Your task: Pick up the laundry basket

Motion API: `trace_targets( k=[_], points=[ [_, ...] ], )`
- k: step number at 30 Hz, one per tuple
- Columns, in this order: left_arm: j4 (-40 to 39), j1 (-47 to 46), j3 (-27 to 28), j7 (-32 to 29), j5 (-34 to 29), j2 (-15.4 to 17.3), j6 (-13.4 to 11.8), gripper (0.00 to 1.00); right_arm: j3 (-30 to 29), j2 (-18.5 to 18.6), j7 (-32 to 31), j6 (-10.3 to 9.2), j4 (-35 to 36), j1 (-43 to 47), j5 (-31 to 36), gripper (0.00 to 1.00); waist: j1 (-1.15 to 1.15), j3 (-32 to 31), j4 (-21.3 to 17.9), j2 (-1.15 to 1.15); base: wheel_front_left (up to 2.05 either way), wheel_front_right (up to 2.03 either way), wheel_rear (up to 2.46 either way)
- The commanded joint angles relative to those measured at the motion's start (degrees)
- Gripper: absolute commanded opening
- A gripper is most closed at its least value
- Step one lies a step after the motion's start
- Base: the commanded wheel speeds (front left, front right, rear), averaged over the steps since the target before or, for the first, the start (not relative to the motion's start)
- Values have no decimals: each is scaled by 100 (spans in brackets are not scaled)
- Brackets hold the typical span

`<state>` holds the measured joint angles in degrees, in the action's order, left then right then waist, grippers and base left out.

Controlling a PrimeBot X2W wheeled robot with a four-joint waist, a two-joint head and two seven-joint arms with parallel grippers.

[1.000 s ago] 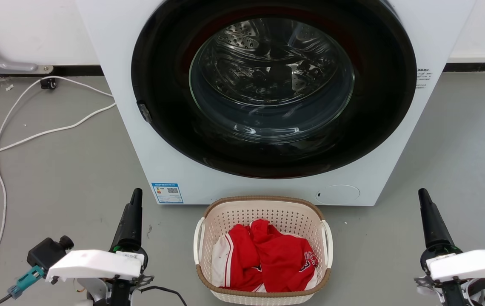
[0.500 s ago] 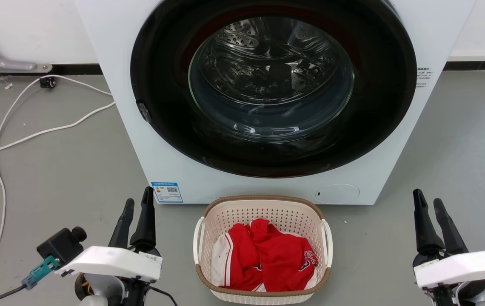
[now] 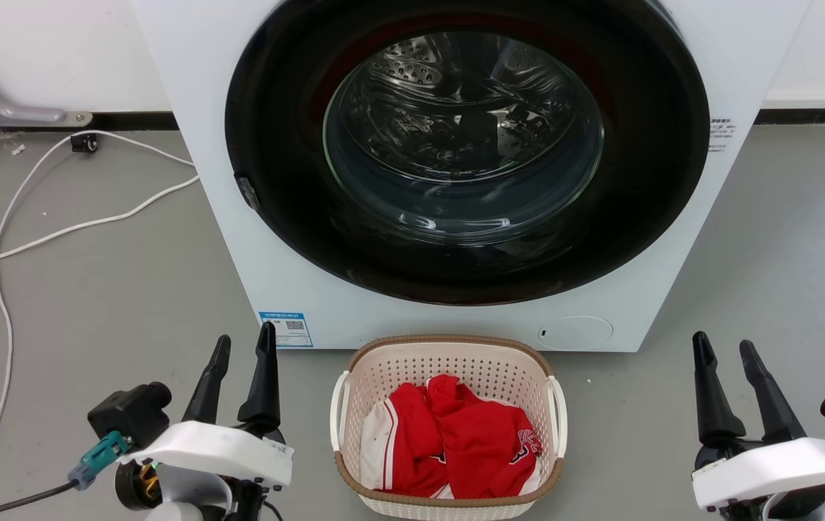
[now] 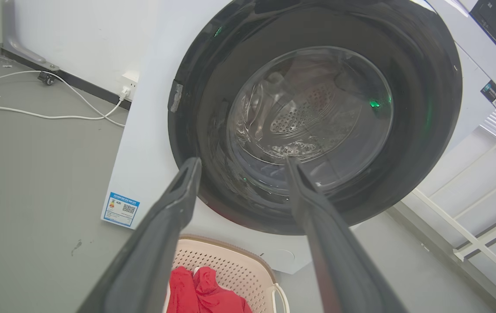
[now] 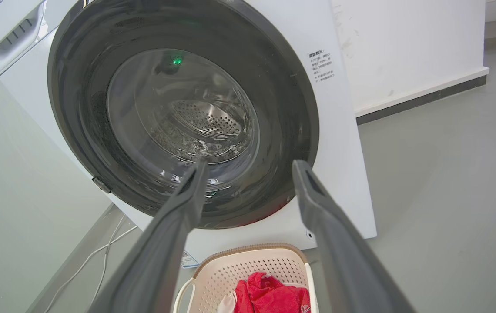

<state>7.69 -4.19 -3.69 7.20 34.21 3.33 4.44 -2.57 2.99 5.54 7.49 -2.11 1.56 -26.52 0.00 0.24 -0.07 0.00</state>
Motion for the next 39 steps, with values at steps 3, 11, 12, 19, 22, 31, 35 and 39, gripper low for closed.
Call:
trace_targets(
  k=[3,11,12,19,22,31,35,39],
  points=[
    [-36,-115,-68,81,-309,47,-65,100,30,2,26,0,133,13,330,100,0,-2,6,0,0,0,0],
    [-27,-130,-202,198,-854,86,-164,100,32,-1,54,0,279,76,876,100,0,-5,16,0,0,0,0],
    [-24,-129,-217,217,-915,90,-180,100,40,-1,53,0,295,84,953,100,0,-4,15,0,0,0,0],
    [24,-136,-276,313,-1290,107,-266,100,111,-3,56,0,373,133,1459,100,0,-4,13,0,0,0,0],
    [36,-136,-290,351,-1433,112,-302,100,118,-5,63,0,401,165,1633,100,0,-5,19,0,0,0,0],
    [96,-103,-296,467,-1809,101,-353,100,158,-8,119,-1,468,219,2081,100,0,-9,17,0,0,0,0],
    [107,-98,-316,516,-1978,91,-362,100,172,-9,152,-1,483,256,2257,100,0,-11,16,0,0,0,0],
    [136,-106,-332,560,-2115,74,-361,100,175,-11,179,-1,492,266,2423,100,0,-11,15,0,0,0,0]
  ],
)
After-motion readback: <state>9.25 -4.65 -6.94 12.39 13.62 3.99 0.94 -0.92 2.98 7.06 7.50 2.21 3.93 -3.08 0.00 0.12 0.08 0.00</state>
